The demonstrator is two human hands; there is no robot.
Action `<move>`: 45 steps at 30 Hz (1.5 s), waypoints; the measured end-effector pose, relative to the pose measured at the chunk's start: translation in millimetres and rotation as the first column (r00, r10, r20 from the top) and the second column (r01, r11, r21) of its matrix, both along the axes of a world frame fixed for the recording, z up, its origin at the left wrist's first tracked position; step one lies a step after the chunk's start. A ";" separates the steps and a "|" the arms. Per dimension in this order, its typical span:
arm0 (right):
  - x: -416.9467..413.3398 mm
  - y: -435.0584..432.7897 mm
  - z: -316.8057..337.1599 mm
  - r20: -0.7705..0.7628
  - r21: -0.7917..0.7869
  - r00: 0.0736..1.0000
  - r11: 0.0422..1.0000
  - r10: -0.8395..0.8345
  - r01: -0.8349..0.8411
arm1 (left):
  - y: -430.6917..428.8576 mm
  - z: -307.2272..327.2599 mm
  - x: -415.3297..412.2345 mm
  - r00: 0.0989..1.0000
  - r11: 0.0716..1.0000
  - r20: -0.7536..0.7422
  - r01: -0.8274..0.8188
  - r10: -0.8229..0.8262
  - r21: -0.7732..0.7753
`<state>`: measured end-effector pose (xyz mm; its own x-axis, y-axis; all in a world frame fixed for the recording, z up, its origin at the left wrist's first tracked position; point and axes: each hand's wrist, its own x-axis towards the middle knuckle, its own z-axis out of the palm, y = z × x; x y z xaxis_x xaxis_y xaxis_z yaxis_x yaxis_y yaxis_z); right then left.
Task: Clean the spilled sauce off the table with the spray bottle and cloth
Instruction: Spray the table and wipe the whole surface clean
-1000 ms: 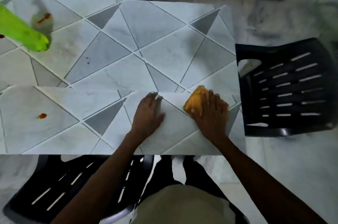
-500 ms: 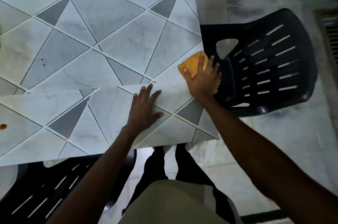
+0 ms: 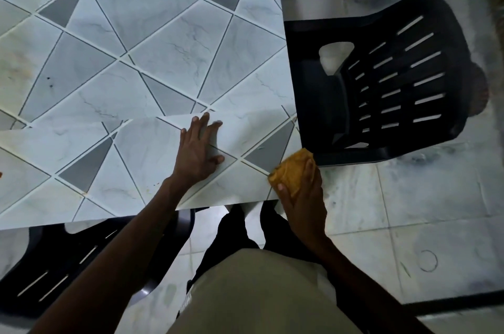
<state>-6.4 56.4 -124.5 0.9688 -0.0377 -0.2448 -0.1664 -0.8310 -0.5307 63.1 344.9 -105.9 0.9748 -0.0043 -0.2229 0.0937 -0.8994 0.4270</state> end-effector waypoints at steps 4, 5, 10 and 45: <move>65.4 13.1 -3.4 0.018 0.007 1.000 1.000 0.015 -0.015 | -0.5 -0.7 0.7 1.000 1.000 -0.007 0.000 0.000 0.001; 92.9 21.6 -2.8 0.010 0.014 1.000 1.000 -0.013 0.013 | 0.3 -1.1 0.3 1.000 1.000 -0.011 0.001 -0.001 0.001; 237.0 65.6 11.0 -0.121 0.043 0.987 0.993 -0.105 0.111 | -0.7 -3.5 -0.6 1.000 1.000 -0.008 -0.011 0.011 0.000; -59.8 256.3 6.9 0.093 -0.324 0.794 0.773 0.600 -0.546 | 203.4 -10.1 -119.6 0.997 0.992 0.069 -0.025 0.016 0.127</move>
<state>-66.1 312.7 -117.6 0.8554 0.5019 -0.1278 0.4630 -0.8516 -0.2459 -56.5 548.3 -116.0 0.9873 0.0398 -0.1539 0.0872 -0.9452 0.3147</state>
